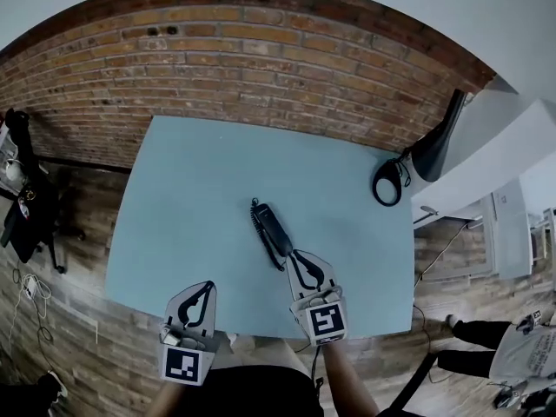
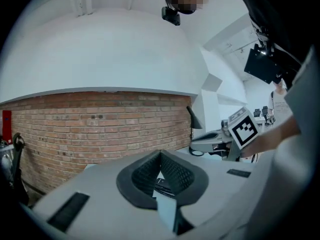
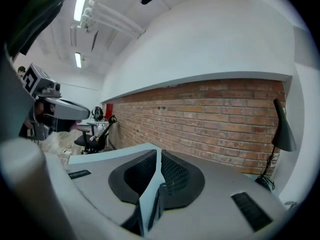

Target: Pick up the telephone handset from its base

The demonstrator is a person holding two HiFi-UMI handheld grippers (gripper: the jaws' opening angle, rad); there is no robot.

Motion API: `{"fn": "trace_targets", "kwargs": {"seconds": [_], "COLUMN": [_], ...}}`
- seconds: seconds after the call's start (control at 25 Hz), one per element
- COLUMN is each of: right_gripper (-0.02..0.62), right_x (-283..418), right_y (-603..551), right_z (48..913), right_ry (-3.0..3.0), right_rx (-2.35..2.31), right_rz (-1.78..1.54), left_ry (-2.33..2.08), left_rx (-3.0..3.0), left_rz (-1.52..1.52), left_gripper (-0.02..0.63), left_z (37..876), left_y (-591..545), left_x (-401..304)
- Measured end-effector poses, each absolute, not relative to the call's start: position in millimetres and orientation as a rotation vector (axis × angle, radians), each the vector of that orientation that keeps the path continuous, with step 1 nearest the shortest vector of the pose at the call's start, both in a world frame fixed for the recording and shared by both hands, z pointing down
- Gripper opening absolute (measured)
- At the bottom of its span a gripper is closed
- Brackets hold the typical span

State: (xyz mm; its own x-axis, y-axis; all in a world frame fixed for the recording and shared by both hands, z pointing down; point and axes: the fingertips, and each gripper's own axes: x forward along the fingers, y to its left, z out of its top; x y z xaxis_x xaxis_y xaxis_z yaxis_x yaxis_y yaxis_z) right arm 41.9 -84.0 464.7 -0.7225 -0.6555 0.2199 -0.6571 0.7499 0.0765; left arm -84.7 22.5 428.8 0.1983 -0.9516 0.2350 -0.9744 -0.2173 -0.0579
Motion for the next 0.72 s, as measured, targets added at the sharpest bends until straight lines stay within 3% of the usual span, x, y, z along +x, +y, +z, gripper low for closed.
{"fn": "trace_targets", "kwargs": {"seconds": [0.16, 0.56, 0.72], "right_gripper": [0.055, 0.254, 0.273], "right_x": [50, 17, -2], "right_y": [-115, -162, -174], "right_z": [496, 596, 649], "right_ry": [-2.653, -2.466, -2.380], "right_rx": [0.990, 0.783, 0.694], "right_rz": [0.022, 0.177, 0.249], "left_ry": [-1.852, -1.758, -1.823], "left_rx": [2.300, 2.344, 2.317], "left_rz": [0.368, 0.422, 0.420], "left_gripper": [0.014, 0.014, 0.014], "left_z": [449, 463, 458], "left_y": [14, -25, -30], "left_x": [-83, -101, -121]}}
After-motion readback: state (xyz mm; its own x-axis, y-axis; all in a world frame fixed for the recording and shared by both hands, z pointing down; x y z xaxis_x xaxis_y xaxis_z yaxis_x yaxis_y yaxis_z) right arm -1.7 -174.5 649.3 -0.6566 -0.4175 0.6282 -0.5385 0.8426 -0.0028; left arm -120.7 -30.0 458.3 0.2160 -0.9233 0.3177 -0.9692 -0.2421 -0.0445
